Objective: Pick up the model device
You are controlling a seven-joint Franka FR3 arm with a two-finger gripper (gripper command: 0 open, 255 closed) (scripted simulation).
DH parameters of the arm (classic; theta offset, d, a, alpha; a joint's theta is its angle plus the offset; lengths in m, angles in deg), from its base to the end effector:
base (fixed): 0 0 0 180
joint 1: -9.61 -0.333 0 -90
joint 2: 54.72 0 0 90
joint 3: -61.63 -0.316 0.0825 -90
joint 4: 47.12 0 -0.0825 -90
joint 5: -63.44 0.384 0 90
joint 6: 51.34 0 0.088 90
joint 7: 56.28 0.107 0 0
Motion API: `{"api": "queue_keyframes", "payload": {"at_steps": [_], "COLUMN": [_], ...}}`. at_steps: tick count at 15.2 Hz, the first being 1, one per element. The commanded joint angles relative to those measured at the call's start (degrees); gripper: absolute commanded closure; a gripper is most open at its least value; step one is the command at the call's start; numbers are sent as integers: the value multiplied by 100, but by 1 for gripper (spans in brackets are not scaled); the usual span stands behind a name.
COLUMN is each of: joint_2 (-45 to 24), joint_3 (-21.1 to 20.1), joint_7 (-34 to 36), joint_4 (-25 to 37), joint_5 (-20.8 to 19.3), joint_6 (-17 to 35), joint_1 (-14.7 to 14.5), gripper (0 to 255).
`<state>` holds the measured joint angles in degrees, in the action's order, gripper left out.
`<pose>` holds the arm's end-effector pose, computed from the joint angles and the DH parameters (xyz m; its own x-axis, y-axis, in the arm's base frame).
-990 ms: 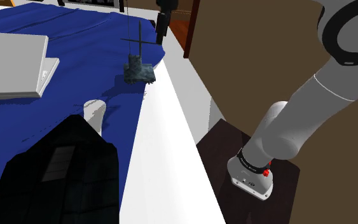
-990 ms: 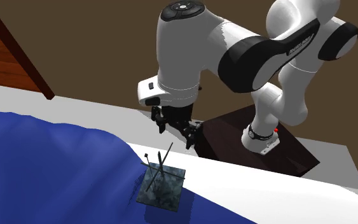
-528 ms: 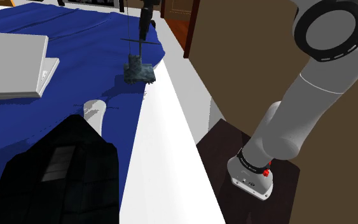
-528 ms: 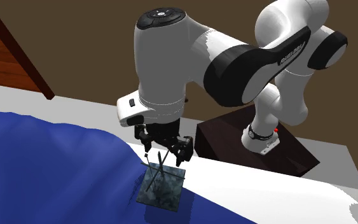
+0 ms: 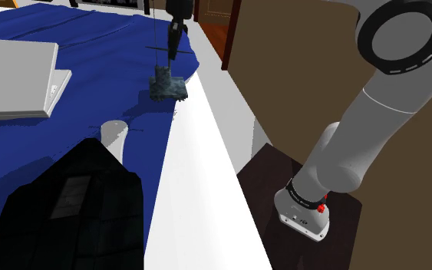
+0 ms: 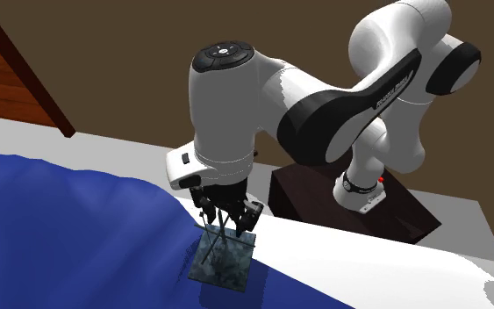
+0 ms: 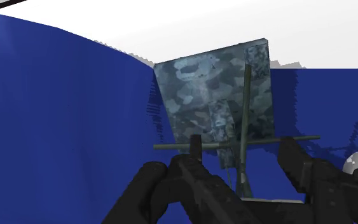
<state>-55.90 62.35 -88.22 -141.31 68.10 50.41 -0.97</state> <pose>0.5686 0.1061 0.5972 0.7469 0.6508 0.1364 0.6579 -0.7530 -0.0100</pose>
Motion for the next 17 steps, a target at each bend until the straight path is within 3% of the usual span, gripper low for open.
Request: {"api": "queue_keyframes", "payload": {"at_steps": [1,9,17], "joint_2": [5,6,-135], "joint_3": [0,-2,2], "joint_7": [-2,2,46], "joint_4": [-21,-26,774], "joint_5": [0,0,-5], "joint_6": [18,22,-635], "joint_1": [0,-2,3], "gripper": [255,255,255]}}
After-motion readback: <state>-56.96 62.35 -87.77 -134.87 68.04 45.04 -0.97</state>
